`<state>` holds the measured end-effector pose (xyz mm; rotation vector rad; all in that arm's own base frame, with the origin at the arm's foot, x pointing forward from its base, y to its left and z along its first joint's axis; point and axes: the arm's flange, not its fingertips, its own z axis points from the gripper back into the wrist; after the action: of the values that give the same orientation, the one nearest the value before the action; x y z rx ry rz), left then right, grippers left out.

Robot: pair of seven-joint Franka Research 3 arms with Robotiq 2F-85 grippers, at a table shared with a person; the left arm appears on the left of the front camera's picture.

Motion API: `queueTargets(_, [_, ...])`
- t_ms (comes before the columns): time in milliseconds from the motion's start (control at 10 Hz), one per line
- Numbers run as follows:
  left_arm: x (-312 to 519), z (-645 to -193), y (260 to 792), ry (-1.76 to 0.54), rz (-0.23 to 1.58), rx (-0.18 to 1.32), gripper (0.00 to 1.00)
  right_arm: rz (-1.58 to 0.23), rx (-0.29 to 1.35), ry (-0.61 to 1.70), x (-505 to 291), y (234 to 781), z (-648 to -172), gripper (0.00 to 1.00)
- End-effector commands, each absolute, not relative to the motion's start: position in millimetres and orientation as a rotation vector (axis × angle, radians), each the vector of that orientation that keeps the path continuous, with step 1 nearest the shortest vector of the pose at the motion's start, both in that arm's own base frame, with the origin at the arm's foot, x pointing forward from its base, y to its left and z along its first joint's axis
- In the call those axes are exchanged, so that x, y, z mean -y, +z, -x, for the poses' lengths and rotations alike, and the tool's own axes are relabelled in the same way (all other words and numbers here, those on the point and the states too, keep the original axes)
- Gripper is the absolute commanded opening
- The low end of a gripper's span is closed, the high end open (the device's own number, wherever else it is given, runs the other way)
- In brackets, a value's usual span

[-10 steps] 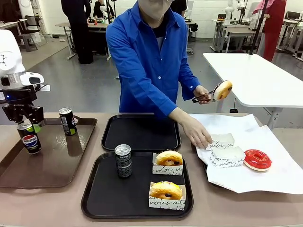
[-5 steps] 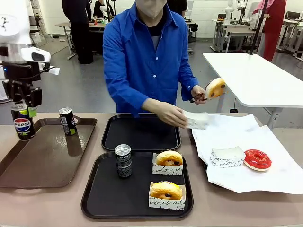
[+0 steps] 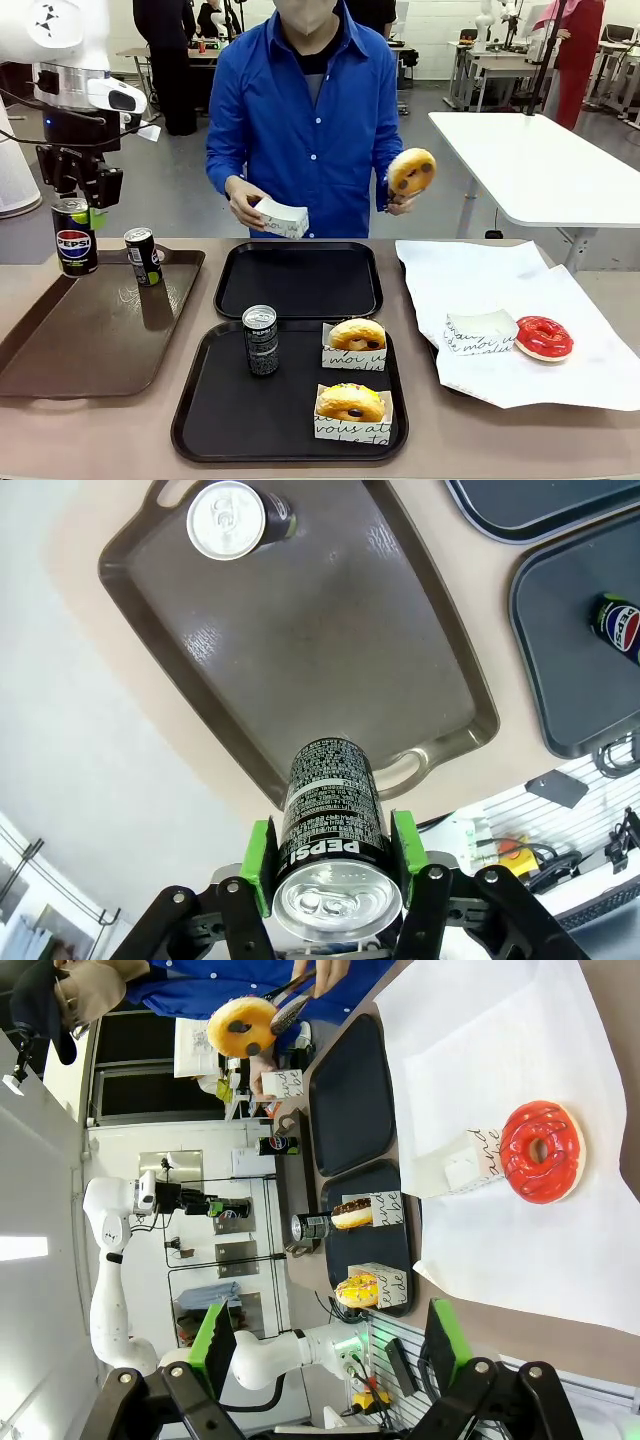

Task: Set up donuts and drinks on trays.
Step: Pick up one Pepsi coke from the Handle tray and place it on the Flat Tray without a Pepsi coke.

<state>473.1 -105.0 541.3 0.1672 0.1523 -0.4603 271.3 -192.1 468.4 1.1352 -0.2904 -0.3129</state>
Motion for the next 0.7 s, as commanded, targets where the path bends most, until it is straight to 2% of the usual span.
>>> queueTargets(0, [103.6,-470.4,543.8,-0.484,-0.166,-0.150,0.45,-1.149,0.299,-0.312,191.9,469.3,-271.6,1.00])
queueTargets(300, [103.6,-470.4,543.8,-0.484,-0.166,-0.150,0.45,-1.149,0.299,-0.312,191.9,469.3,-271.6,1.00])
queueTargets(400, [105.3,-472.8,540.4,-0.467,-0.167,-0.155,0.57,-1.149,0.299,-0.312,191.9,469.3,-271.6,1.00])
queueTargets(600, [140.3,-471.7,549.2,-0.545,-0.231,-0.129,0.57,-1.149,0.299,-0.312,191.9,469.3,-271.6,1.00])
